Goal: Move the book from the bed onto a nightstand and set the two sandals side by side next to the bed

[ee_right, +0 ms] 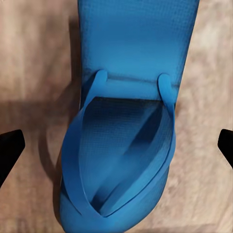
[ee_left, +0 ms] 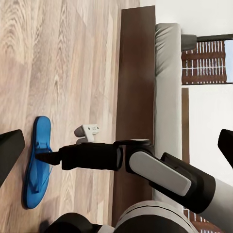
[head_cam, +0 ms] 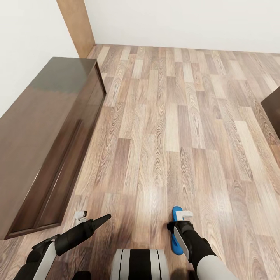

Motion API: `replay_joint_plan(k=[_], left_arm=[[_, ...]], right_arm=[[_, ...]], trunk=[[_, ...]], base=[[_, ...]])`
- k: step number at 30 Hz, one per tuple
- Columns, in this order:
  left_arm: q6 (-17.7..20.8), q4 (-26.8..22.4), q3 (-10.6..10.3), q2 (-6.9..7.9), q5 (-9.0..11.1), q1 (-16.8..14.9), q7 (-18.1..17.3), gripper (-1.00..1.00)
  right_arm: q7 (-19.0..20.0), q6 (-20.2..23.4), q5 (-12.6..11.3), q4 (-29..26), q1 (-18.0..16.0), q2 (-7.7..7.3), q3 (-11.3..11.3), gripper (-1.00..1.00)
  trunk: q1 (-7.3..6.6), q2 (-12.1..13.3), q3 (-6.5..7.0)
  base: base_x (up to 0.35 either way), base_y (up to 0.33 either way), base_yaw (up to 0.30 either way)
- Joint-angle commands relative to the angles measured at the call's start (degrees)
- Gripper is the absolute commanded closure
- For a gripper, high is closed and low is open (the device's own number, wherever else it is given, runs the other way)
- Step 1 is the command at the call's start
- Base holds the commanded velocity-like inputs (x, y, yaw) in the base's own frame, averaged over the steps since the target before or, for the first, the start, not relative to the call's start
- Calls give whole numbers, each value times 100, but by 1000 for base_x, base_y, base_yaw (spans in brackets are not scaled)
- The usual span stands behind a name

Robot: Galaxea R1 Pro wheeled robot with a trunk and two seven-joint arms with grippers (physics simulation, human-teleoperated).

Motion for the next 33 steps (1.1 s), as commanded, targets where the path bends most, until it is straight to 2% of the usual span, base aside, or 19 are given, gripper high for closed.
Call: replay_joint_plan(k=[1, 3, 13, 21, 30, 33], left_arm=[[50, 0, 0, 1, 24, -1, -7, -100], [50, 0, -1, 1, 24, -1, -7, -100], [50, 0, 0, 1, 24, -1, -7, -100], [50, 0, 1, 1, 24, -1, -7, -100], [50, 0, 1, 1, 24, -1, -7, -100], [50, 0, 1, 1, 24, -1, -7, -100]], right_arm=[[-28, 39, -1, -7, -1, -2, 22, -100], [-28, 39, -1, -7, -1, -2, 22, -100], [-28, 39, -1, -7, -1, -2, 22, -100], [-28, 40, -1, -7, -1, -2, 22, -100], [-28, 40, -1, -7, -1, -2, 22, -100], [-28, 39, -1, -7, -1, -2, 22, -100]], trunk=[[-1, -1, -3], [-1, -1, -3], [25, -15, -225], [25, -15, -225], [48, -27, -424], [48, -27, -424]], base=[[2, -1, 0], [1, 0, 0], [0, 0, 0], [0, 0, 0], [0, 0, 0], [0, 0, 0]])
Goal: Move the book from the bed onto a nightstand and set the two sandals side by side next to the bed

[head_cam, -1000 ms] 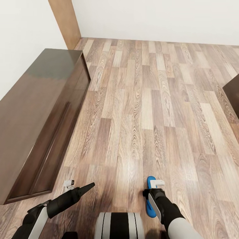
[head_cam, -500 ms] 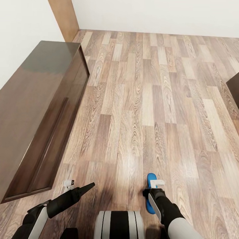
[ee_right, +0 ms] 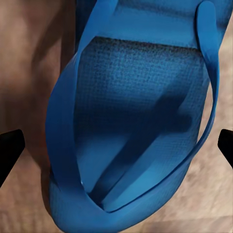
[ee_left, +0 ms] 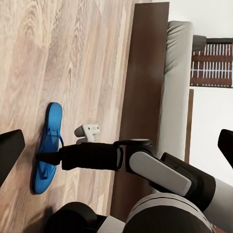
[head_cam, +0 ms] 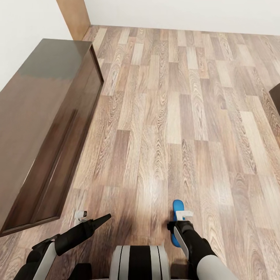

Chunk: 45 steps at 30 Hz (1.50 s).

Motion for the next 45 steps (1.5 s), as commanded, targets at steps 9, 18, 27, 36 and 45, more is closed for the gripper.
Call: replay_joint_plan(k=[9, 18, 27, 36, 45], left_arm=[[50, 0, 0, 1, 24, -1, -7, -100], [50, 0, 0, 1, 24, -1, -7, -100], [50, 0, -7, -15, 24, -1, -2, -100], [57, 0, -15, -17, 24, -1, 270, -100], [76, -8, -9, -17, 24, -1, 318, -100]], right_arm=[[-28, 33, -2, -8, -1, -2, 22, 100], [-28, 34, -2, -8, -1, -2, 22, 100], [-28, 35, -2, -9, -1, -2, 22, 100], [-28, 33, -2, -7, -1, -2, 22, 100], [-28, 33, -2, -9, -1, -2, 22, 100]], trunk=[[-1, -1, -3], [-1, -1, -3], [-1, -1, -3], [-1, -1, -3], [-1, -1, -3]], base=[[0, 0, 0], [0, 0, 0], [0, 0, 0], [0, 0, 0], [0, 0, 0]])
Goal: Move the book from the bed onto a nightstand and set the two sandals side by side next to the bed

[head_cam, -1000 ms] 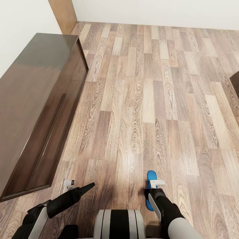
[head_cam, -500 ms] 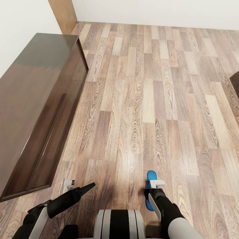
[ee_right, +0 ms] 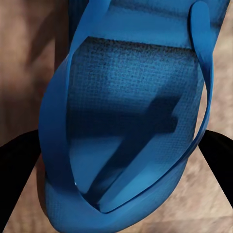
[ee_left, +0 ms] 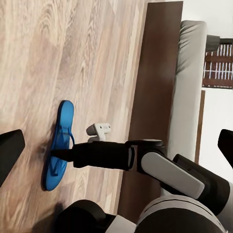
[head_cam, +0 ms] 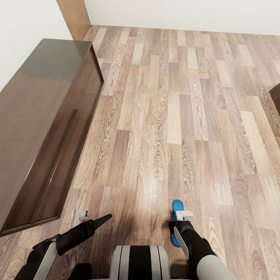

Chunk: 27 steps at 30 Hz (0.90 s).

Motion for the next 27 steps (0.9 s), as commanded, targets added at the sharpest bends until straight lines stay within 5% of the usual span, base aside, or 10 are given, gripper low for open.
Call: replay_joint_plan(k=[1, 8, 27], left_arm=[[47, 0, 0, 1, 26, -2, -5, -100], [47, 0, 1, 1, 26, -2, -4, -100], [47, 0, -8, 1, 24, -2, -4, -100]], right_arm=[[-26, 35, -10, -7, 0, -2, 24, 100], [-26, 35, -10, -10, 0, -2, 24, 100], [-31, 35, -10, -15, 0, -2, 24, 100]], trunk=[[-1, -1, -3], [-1, -1, -3], [-50, 24, 418]], base=[[0, 0, 0], [0, 0, 0], [0, 0, 0]])
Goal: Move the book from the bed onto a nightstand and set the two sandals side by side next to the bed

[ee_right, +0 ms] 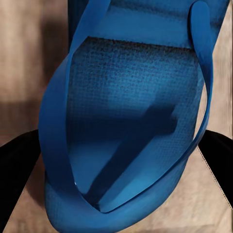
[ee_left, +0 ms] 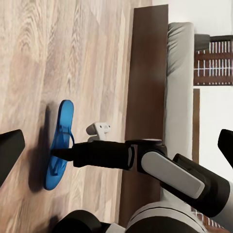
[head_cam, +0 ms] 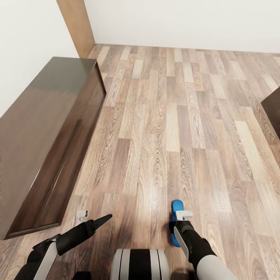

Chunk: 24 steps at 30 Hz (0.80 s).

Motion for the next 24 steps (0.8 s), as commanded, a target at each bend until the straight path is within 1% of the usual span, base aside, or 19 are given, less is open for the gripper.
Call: replay_joint_plan(k=[1, 17, 24], left_arm=[[46, 0, 1, 1, 23, -1, -5, -100], [38, 0, -16, 1, 18, -1, 2, -100], [38, 0, -22, -6, 20, -1, 103, -100]], right_arm=[[-27, 38, -5, -7, -1, -2, 21, 100], [-23, 36, -5, -7, -1, -2, 30, 100], [-23, 34, -5, -10, -1, -2, 30, 100]], trunk=[[-3, 0, 20], [-44, 22, 374], [-62, 31, 529]], base=[[0, 0, 0], [0, 0, 0], [0, 0, 0]])
